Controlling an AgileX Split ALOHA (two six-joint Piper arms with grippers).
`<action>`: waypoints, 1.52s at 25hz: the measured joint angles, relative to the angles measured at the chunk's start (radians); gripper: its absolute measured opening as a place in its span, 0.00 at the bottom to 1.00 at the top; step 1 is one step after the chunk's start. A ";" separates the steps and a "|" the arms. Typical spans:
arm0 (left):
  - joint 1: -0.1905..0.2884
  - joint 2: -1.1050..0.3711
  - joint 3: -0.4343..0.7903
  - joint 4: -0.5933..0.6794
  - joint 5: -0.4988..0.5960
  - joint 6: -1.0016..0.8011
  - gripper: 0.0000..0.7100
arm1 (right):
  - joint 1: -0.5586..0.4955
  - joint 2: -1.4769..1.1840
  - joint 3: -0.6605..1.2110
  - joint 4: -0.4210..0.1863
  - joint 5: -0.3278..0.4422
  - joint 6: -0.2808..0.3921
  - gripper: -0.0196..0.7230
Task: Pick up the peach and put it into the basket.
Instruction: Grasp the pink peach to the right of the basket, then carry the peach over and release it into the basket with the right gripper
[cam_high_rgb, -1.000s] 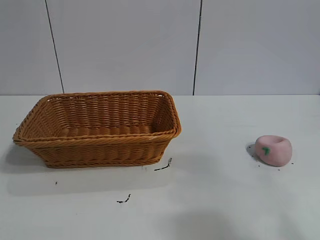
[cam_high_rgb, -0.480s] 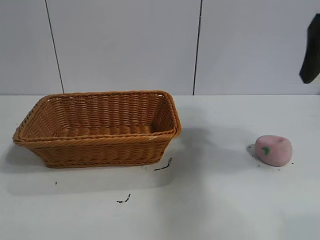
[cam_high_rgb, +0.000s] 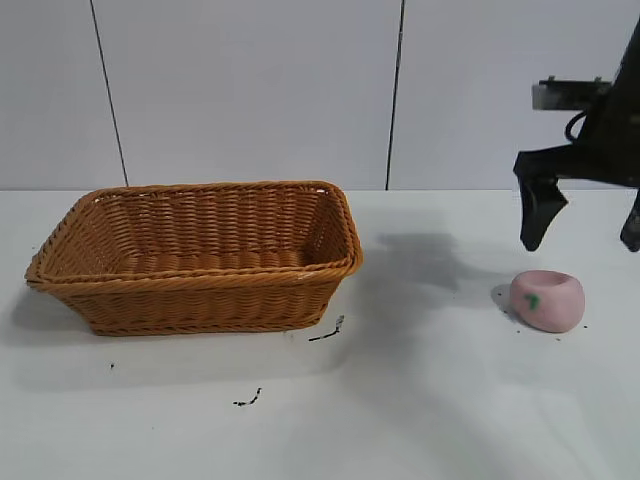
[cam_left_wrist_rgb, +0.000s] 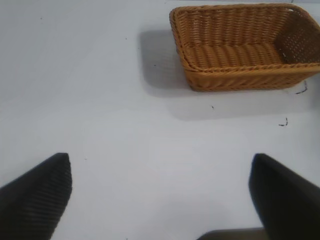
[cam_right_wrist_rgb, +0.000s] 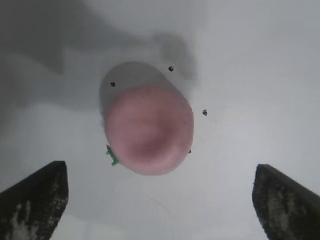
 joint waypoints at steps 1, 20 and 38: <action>0.000 0.000 0.000 0.000 0.000 0.000 0.98 | 0.000 0.005 0.000 0.004 -0.016 0.000 0.96; 0.000 0.000 0.000 0.000 0.000 0.000 0.98 | 0.000 0.042 -0.006 0.029 -0.039 -0.013 0.08; 0.000 0.000 0.000 0.000 0.000 0.000 0.98 | 0.000 -0.150 -0.343 0.034 0.303 -0.049 0.02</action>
